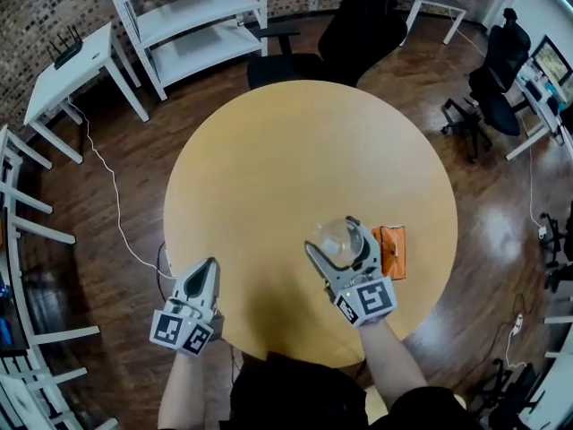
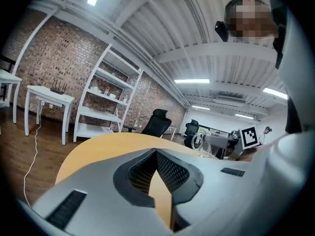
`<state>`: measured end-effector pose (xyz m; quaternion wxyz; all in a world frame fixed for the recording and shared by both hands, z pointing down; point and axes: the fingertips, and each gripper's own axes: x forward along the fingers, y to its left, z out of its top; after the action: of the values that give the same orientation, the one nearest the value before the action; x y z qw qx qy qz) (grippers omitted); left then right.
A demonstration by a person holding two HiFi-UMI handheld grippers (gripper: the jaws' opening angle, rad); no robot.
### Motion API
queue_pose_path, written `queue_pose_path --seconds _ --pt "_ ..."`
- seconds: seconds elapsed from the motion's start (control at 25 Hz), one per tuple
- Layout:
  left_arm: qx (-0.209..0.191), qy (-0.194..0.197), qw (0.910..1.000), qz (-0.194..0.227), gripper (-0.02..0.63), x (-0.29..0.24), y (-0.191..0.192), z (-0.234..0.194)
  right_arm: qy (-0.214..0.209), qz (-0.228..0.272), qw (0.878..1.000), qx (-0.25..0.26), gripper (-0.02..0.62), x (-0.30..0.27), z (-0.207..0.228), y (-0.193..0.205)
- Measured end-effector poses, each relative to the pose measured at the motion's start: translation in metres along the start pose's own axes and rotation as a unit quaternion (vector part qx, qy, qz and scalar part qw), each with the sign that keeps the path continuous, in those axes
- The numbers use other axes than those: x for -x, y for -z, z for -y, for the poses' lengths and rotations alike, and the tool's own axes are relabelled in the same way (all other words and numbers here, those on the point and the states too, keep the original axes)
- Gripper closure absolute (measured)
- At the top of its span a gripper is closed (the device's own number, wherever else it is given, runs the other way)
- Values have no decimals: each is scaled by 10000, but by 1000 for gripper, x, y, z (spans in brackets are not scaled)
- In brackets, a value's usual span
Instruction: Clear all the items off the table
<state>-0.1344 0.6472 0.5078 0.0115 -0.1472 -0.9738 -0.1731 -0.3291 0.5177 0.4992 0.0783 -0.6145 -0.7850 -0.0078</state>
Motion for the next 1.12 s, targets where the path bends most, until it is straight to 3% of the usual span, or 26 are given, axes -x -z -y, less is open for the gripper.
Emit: queue_pose_path --seconds 0.36,0.56,0.76,0.96,1.12 --pt "190 -131 9989 -415 604 -21 45 -26 202 -378 9987 -284 178 -45 17 75" --pt "372 -119 9979 -517 604 -36 58 -42 239 -492 9985 -61 178 -65 19 103" --pt "460 13 9966 -681 604 -49 72 -44 409 -488 9979 -140 178 -70 26 122" --pt "206 223 9951 -941 604 -56 79 -38 362 -490 9980 -153 178 -76 22 133" --pt "232 321 9942 -1000 604 -62 85 -31 376 -472 9981 -90 178 -72 22 138"
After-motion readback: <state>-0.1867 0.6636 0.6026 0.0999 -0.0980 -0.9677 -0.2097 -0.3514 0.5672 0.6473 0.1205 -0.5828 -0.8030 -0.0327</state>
